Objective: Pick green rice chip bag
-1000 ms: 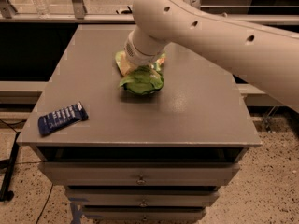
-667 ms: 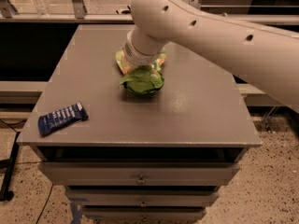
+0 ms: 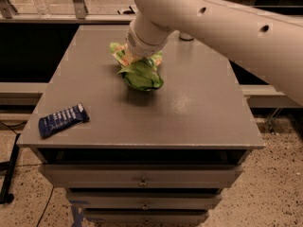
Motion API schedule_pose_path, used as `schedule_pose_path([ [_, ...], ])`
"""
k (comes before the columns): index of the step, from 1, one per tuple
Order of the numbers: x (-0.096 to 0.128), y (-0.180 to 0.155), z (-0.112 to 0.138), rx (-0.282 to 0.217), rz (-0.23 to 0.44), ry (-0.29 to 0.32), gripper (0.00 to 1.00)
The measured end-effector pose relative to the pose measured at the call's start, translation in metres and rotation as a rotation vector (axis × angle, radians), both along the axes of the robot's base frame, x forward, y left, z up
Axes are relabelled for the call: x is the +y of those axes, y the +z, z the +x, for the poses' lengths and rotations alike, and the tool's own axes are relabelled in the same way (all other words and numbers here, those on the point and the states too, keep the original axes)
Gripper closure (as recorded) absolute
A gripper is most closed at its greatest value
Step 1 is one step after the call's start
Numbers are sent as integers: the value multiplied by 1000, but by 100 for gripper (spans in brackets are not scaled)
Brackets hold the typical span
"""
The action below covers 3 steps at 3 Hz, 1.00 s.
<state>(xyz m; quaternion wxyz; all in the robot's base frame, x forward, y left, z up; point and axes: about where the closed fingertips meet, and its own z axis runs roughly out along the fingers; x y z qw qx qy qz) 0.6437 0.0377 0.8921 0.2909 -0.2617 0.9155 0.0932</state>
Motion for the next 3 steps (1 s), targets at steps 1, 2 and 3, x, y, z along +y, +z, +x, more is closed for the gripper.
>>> schedule_pose_path([
  [1, -7, 37, -1, -54, -19, 32, 100],
  [2, -11, 63, -1, -89, -29, 59, 100],
  [3, -17, 84, -2, -121, -31, 77, 100],
])
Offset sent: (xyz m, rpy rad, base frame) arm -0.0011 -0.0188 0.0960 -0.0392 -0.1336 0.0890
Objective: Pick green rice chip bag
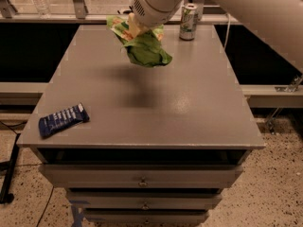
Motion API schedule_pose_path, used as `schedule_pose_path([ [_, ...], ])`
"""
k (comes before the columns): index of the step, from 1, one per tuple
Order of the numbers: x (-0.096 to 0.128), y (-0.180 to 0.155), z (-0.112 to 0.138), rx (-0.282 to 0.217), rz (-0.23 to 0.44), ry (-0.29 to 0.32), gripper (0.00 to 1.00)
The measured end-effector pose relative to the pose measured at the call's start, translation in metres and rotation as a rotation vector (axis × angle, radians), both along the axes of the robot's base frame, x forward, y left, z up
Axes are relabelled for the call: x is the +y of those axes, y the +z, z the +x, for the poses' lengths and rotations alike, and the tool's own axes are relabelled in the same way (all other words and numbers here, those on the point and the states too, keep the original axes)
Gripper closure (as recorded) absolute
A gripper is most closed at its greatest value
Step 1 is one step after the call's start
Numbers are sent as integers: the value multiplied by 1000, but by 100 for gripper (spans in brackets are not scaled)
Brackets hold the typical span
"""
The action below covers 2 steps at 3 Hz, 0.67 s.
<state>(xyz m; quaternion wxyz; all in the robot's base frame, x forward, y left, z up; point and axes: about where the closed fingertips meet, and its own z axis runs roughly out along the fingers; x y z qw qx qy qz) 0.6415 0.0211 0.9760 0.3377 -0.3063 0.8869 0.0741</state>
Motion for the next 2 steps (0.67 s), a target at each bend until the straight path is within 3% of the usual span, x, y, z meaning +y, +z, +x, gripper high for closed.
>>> schedule_pose_path([
  [2, -3, 19, -4, -14, 3, 43, 100],
])
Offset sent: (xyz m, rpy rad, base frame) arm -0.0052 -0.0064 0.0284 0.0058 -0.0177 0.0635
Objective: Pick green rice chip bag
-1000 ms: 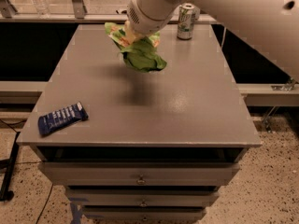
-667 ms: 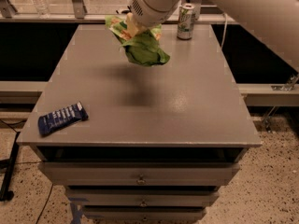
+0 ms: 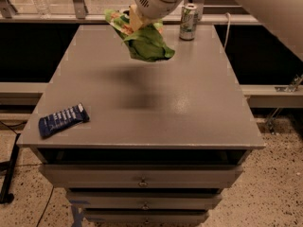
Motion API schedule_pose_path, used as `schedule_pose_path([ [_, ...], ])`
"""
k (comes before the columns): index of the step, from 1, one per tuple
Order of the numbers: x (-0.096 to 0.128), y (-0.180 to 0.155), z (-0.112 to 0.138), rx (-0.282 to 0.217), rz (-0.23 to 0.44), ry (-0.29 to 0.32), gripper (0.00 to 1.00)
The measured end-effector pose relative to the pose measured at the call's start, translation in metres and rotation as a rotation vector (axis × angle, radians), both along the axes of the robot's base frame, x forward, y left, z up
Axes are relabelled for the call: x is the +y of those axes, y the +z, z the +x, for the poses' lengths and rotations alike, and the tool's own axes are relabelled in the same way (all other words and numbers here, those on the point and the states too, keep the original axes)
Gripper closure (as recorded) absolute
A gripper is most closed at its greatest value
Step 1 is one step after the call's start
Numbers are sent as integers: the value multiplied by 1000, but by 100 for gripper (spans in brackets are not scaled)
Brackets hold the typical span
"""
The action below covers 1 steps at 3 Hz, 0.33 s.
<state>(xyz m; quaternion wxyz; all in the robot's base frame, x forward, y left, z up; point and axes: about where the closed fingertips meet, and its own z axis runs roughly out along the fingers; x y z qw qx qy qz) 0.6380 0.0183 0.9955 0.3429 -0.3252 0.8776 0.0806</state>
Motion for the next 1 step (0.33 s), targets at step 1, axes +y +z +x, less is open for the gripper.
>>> schedule_pose_path([
  [1, 0, 3, -2, 2, 0, 15, 100],
])
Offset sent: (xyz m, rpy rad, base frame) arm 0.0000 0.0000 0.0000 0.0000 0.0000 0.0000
